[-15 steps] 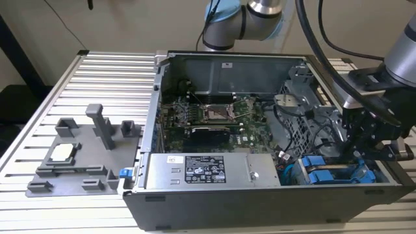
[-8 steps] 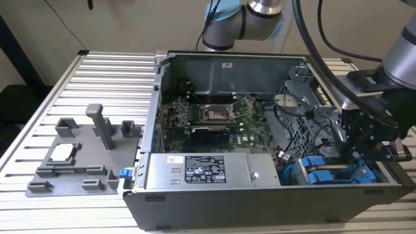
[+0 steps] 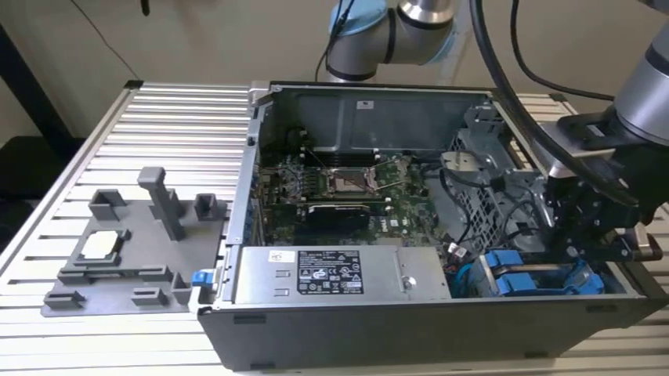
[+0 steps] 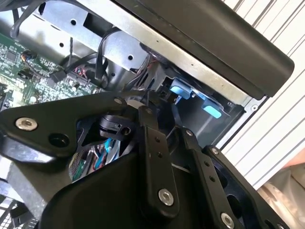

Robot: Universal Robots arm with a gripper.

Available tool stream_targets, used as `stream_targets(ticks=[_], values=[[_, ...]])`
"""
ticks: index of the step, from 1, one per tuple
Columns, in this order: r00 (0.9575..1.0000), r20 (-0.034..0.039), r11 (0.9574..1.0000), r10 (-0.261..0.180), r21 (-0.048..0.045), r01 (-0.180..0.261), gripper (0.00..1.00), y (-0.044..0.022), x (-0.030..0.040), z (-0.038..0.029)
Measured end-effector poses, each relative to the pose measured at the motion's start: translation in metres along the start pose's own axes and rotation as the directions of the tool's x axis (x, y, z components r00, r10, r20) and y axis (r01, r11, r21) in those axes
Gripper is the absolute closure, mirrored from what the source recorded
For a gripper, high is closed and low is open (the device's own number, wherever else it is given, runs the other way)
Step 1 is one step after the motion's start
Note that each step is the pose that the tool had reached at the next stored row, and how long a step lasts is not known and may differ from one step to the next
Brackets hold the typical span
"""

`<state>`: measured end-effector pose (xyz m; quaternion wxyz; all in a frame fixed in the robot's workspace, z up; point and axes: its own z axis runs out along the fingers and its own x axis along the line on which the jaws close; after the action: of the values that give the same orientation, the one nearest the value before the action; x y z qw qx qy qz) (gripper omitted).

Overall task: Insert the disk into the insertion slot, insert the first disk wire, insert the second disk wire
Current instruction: 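Insert the first disk wire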

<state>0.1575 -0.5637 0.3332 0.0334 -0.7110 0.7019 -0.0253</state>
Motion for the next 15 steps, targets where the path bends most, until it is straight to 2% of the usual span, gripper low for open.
stream_targets(ticks=[8, 15], values=[[1.0, 0.0, 1.0, 0.0, -0.0031, 0.0, 0.73, -0.0009, -0.0001, -0.0105], [1.0, 0.0001, 1.0, 0.0, -0.0034, 0.0, 0.73, -0.0023, -0.0003, -0.0272]])
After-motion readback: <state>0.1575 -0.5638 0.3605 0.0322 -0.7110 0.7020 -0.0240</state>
